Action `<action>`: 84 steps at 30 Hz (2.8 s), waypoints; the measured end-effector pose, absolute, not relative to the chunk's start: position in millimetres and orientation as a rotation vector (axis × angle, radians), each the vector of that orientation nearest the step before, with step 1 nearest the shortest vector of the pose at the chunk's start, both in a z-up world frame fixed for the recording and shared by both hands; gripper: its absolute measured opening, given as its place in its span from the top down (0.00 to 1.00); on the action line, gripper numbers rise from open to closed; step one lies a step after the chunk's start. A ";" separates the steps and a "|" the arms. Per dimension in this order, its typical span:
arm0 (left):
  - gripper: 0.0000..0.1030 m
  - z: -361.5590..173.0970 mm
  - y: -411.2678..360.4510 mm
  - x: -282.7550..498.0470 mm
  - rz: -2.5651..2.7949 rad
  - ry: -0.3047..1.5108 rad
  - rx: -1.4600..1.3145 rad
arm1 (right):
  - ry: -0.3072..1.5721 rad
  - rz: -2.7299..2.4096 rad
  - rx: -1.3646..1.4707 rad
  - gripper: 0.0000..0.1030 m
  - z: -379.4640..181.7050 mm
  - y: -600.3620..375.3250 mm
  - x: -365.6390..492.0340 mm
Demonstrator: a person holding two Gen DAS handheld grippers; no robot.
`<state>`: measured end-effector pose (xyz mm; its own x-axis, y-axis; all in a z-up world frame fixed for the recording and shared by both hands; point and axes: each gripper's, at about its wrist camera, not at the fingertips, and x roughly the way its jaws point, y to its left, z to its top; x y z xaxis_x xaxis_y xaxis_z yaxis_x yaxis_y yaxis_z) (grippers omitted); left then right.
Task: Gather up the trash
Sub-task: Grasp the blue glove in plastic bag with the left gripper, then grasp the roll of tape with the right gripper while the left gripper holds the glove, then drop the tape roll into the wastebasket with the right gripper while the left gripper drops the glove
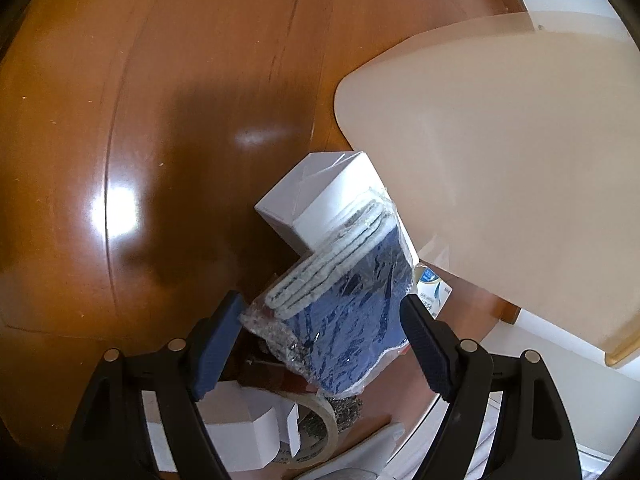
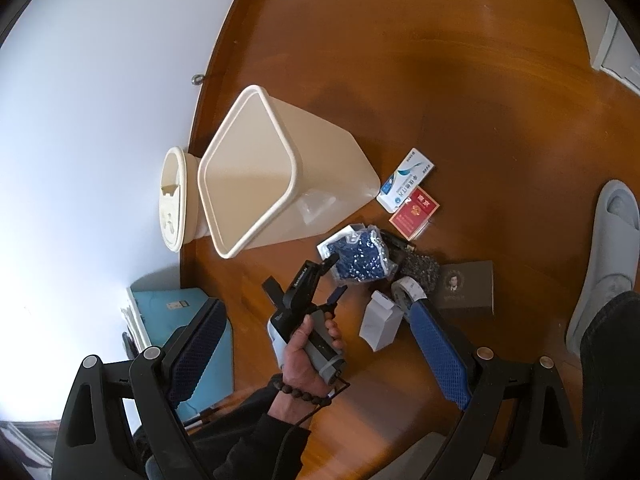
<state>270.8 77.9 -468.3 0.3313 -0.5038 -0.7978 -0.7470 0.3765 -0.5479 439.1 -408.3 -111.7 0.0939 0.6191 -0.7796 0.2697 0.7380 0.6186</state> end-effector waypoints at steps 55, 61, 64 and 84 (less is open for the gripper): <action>0.93 -311.1 143.4 182.0 0.095 1.025 -1.384 | 1.653 0.185 -0.235 0.85 -367.3 -281.3 367.4; 0.93 -285.9 136.2 186.9 0.050 0.994 -1.368 | 1.593 0.208 -0.214 0.86 -284.9 -307.6 379.4; 0.93 -272.9 135.5 184.3 0.029 0.970 -1.370 | 1.537 0.213 -0.166 0.85 -234.5 -318.1 393.5; 0.93 -293.0 134.1 171.9 0.064 1.012 -1.360 | 1.469 0.233 -0.381 0.85 -212.4 -130.1 632.7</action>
<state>171.9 134.1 -293.0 0.5976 -0.5009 -0.6260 -0.5755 0.2756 -0.7700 632.7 -130.1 -212.4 0.0946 -0.0775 -0.9925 -0.3808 0.9183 -0.1080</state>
